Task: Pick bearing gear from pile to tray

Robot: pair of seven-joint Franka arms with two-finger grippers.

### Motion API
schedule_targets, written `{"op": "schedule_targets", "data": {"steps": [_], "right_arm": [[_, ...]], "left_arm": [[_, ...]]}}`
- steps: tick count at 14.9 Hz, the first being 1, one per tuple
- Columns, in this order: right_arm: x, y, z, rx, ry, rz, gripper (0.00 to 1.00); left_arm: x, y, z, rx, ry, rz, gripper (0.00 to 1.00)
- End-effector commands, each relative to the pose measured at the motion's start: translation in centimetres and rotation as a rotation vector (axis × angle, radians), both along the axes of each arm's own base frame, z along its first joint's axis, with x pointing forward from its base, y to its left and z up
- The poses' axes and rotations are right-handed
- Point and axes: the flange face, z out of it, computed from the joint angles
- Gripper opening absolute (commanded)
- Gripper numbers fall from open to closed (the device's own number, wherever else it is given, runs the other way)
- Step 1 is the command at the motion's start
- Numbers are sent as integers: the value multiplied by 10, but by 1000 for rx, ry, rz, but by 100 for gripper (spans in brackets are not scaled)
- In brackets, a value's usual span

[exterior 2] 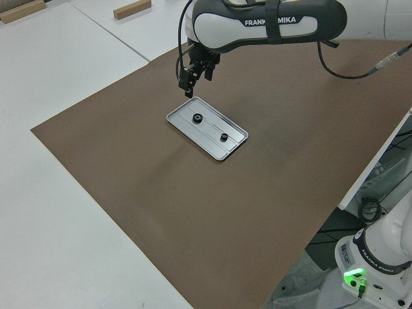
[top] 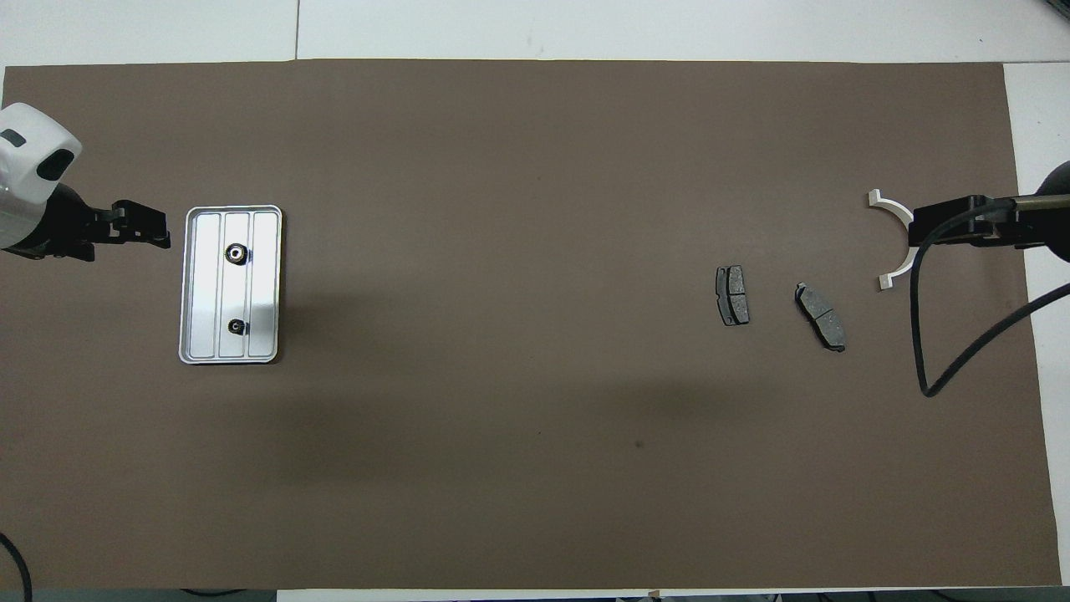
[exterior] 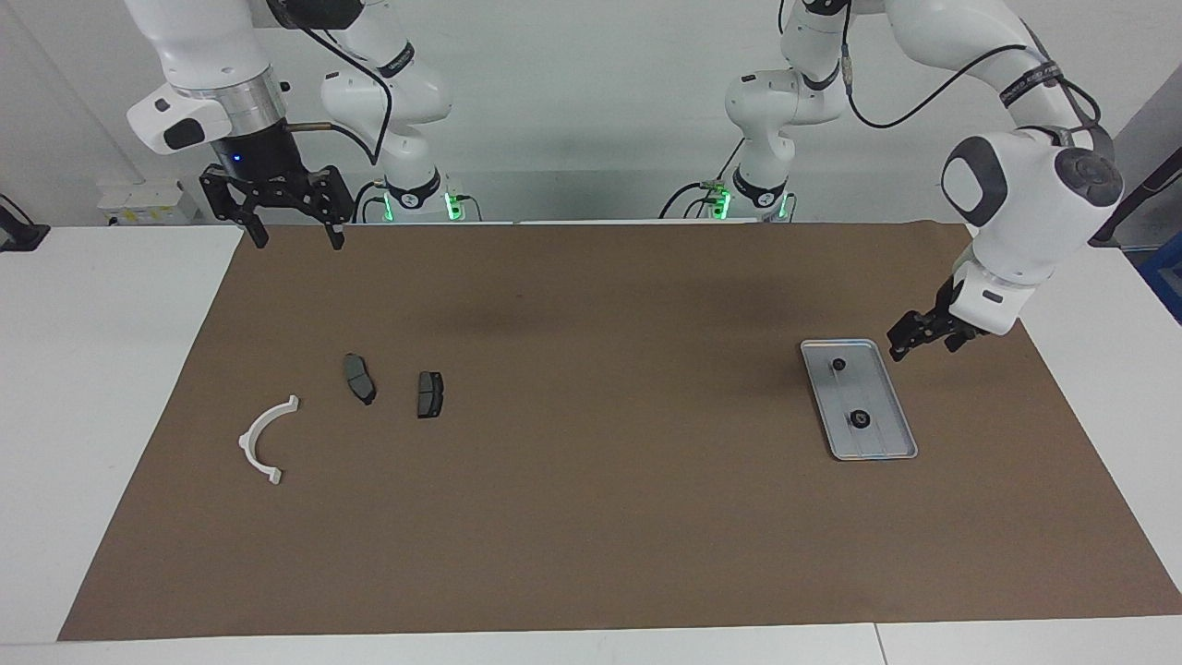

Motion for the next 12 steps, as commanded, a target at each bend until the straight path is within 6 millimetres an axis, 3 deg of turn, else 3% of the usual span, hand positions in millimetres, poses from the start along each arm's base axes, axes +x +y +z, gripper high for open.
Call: {"op": "schedule_targets", "data": {"steps": [1,6,12], "right_arm": [[-3,-6,-2,-12,-9,16,100],[-6,0,-4,47,16,2,100],[-13,0,-11,44,83,7,100]], "left_arm": [[-2,-8,11,-12,25,-17,100],[-13,-12,64,-15,42,-23,100],[-18,-15,76,-14,27,-28,100]]}}
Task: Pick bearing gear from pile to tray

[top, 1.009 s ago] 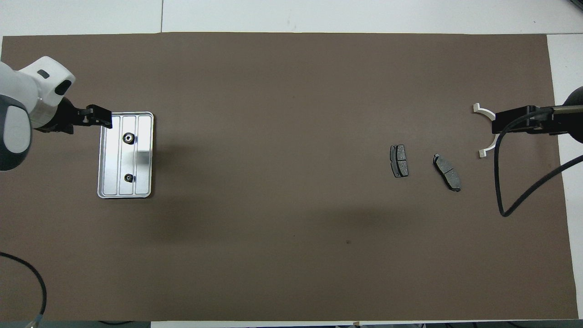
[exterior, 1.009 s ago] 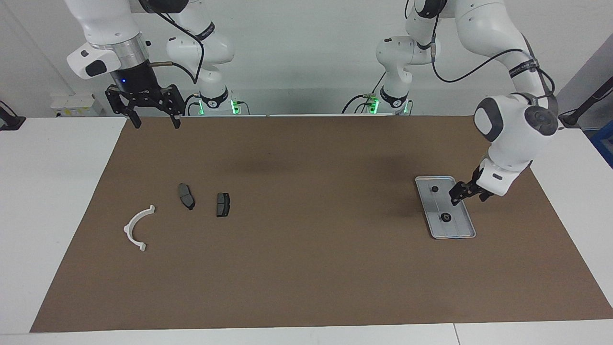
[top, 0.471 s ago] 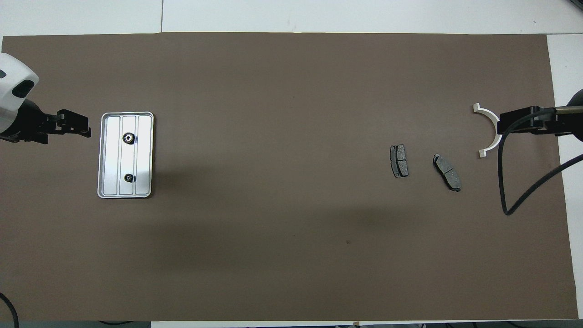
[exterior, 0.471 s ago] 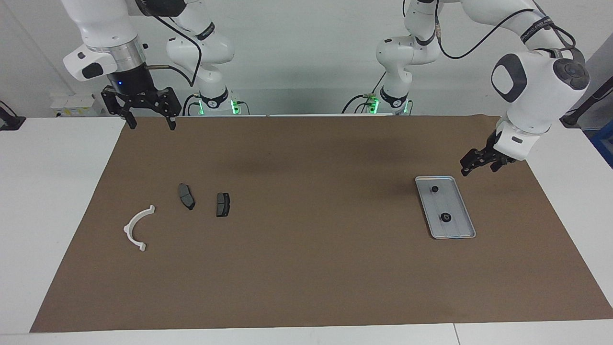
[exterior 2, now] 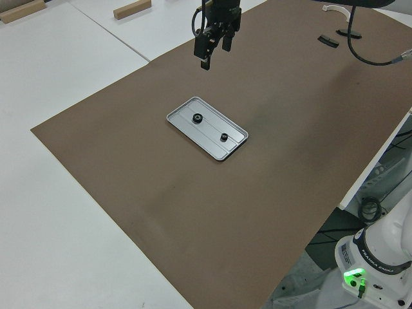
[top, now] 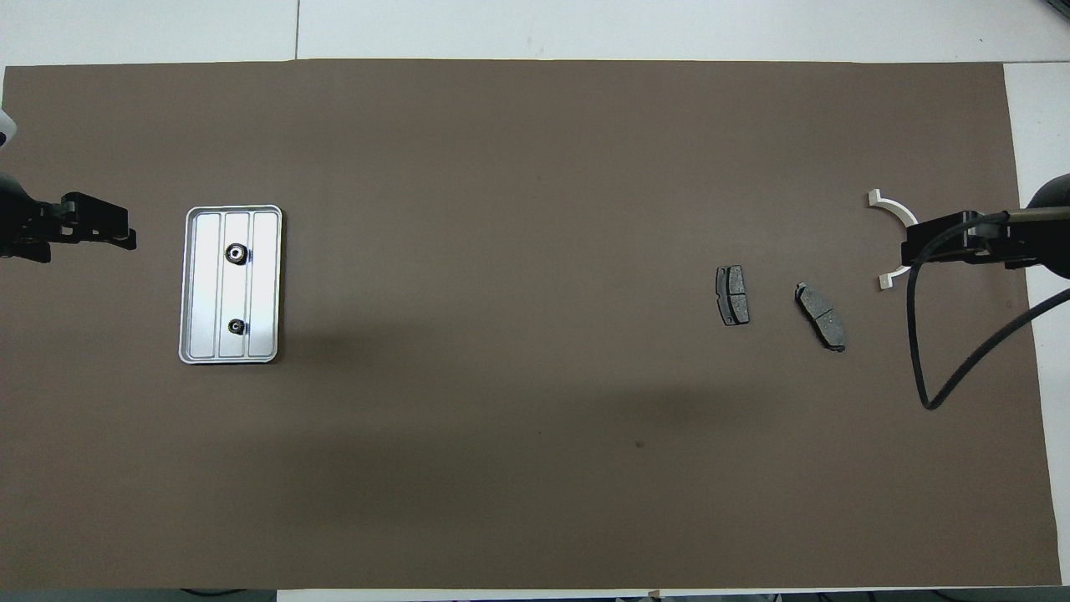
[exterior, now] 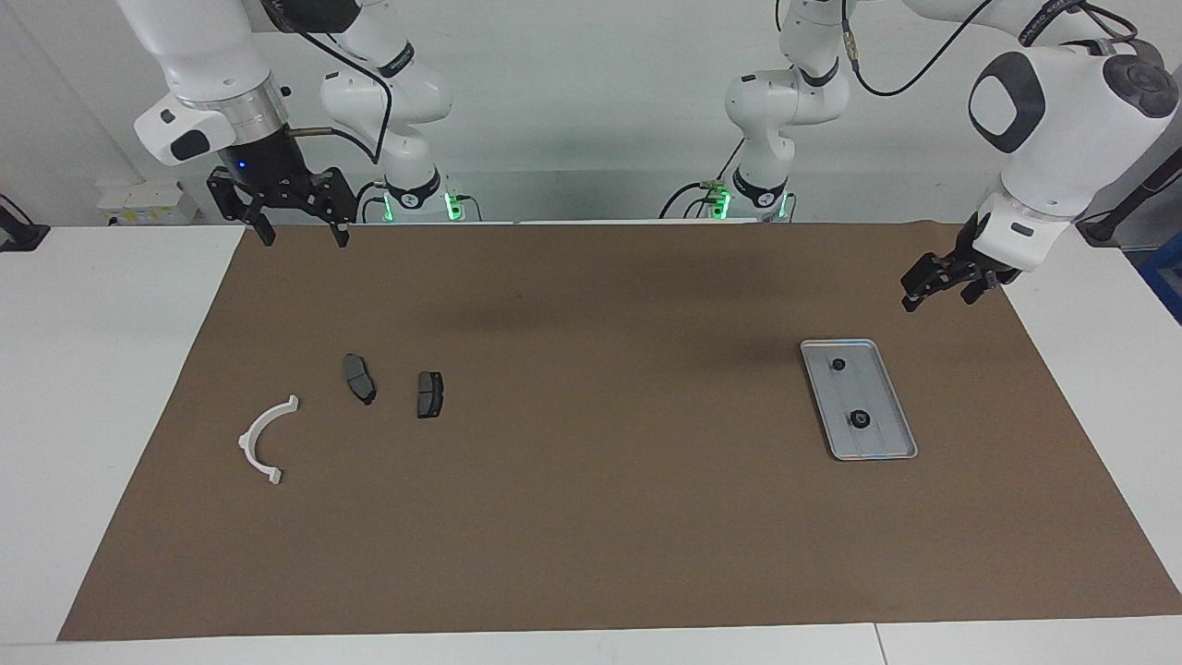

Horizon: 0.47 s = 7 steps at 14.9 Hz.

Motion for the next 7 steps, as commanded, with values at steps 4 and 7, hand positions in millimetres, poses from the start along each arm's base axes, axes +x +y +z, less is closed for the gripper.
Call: {"op": "schedule_targets", "data": {"steps": [4,7], "right_arm": [[-7,-1,-1,21,17,10,100],[-7,-14,-2,20,22,-12,100]], "left_arm": [[-11,-5,32,-3,10,-10,100],[-11,-6,44,2,2,-14,100]]}}
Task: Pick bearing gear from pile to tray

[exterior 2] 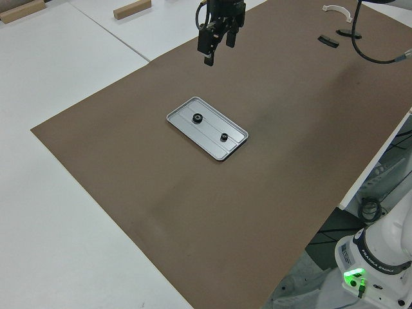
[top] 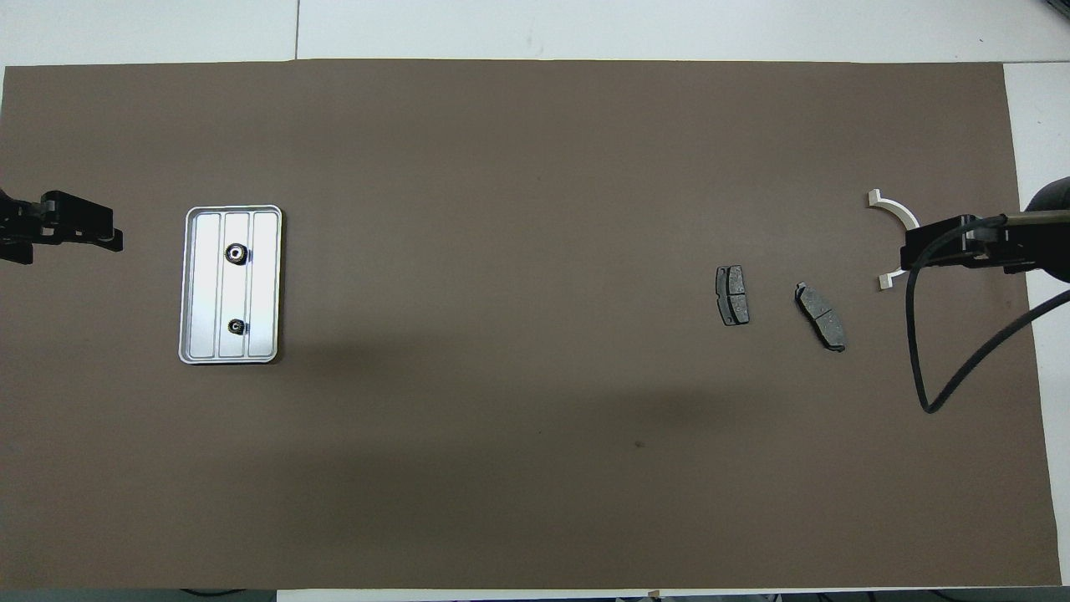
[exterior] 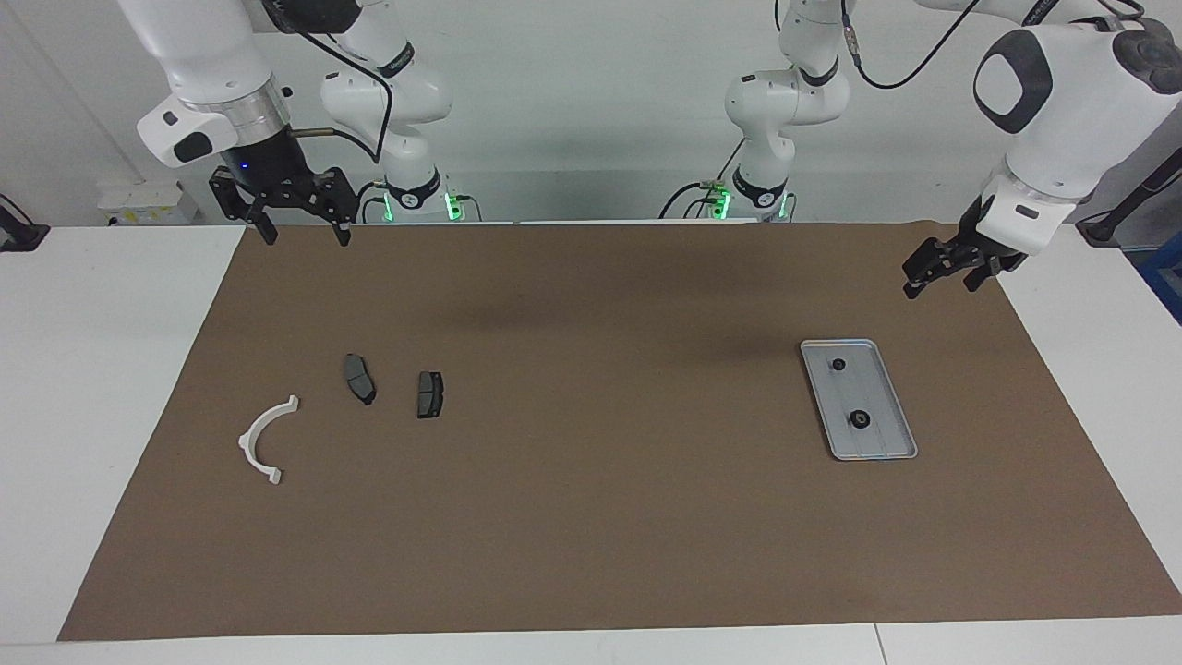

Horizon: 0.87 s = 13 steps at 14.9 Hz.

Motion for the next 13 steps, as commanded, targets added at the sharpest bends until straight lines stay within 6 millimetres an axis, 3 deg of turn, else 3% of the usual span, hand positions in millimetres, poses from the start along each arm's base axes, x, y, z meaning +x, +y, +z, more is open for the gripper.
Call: {"op": "schedule_targets", "data": {"steps": [1,8,13], "right_arm": [[-6,-11,-1,20,12,-7,100],[-6,-14,-1,17,11,-13,100],[-6,-14,0,17,9,-12,100]], "left_arm": [[-3,-3,9,3,5,-7,100],[-30,-15,8,5,43,-26,100],[-35,-18,10,4,46,-34,100]]}}
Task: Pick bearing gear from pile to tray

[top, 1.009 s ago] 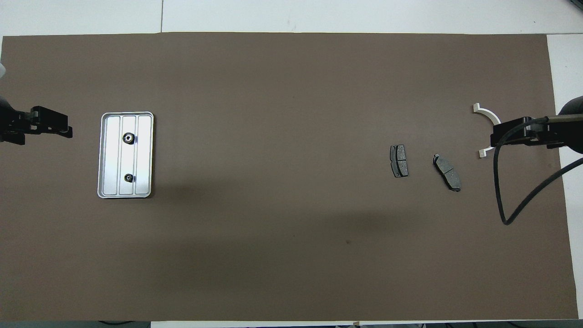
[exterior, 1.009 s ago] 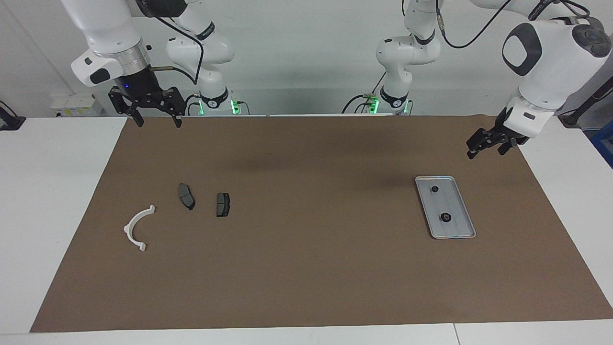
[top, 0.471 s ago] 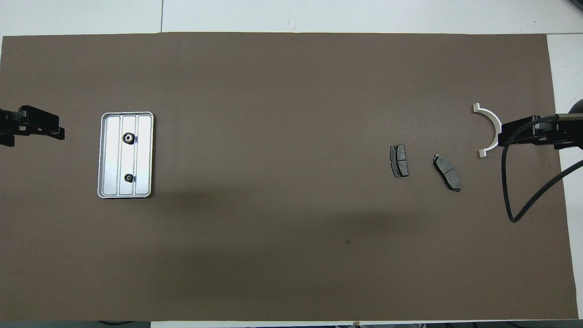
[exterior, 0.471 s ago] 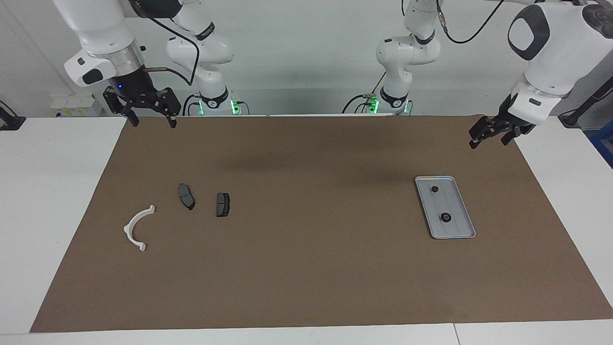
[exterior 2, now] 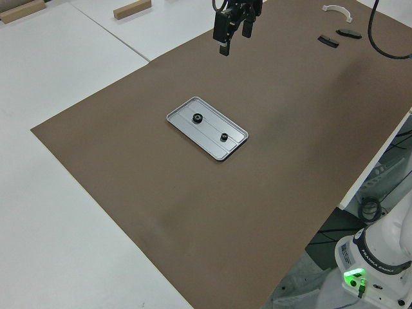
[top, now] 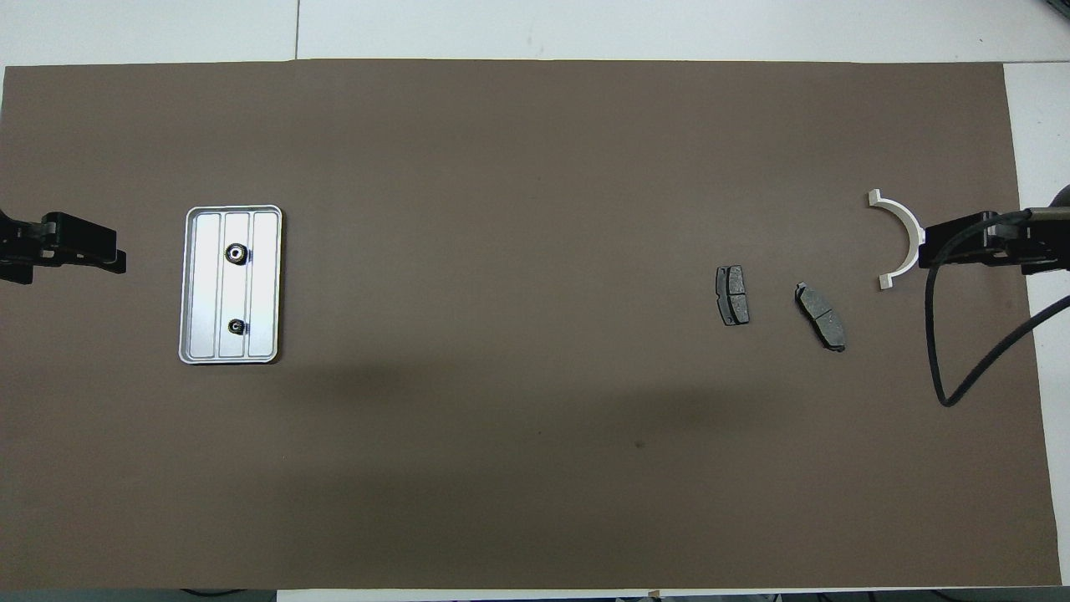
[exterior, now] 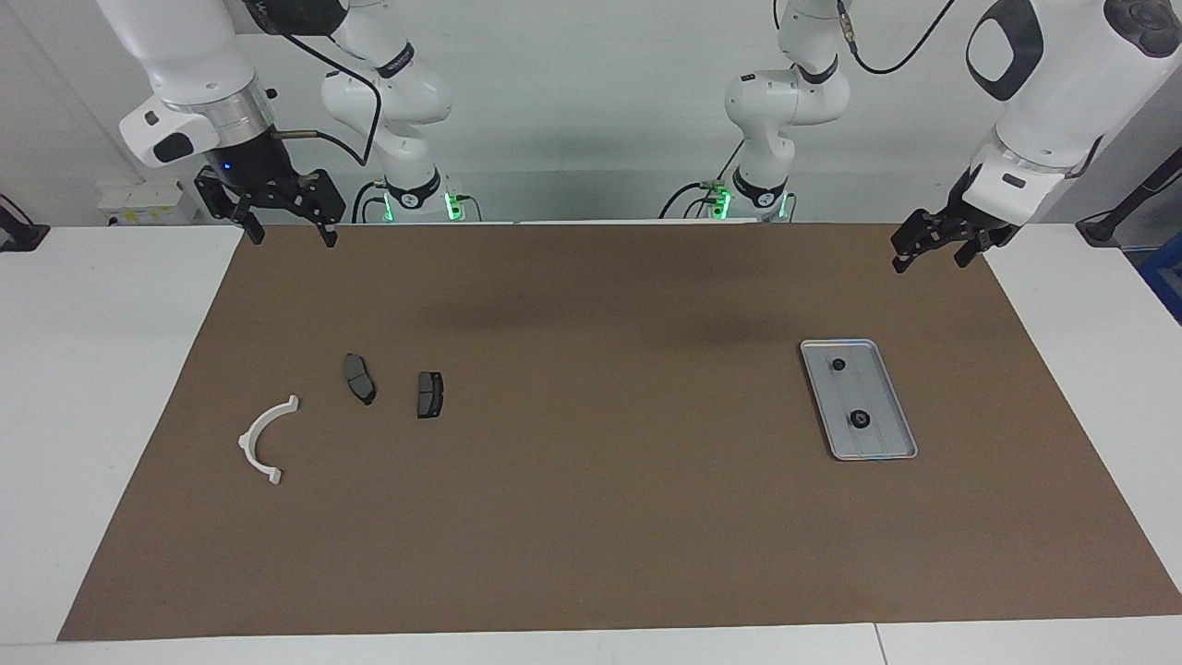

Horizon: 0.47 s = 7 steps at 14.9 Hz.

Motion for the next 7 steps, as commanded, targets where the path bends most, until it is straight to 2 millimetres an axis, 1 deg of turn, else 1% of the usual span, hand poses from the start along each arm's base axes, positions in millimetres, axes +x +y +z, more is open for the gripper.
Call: {"op": "schedule_targets", "data": {"steps": [1,3,7], "right_arm": [[-6,0,0,19,8,15,100],[-6,0,0,19,10,17,100],[-6,3,0,19,8,20,100]], "left_arm": [[-16,-2,0,5,17,-5,100],[-11,-2,0,4,-20,-19,100],[-7,-5,2,5,-57,-21,100]]}}
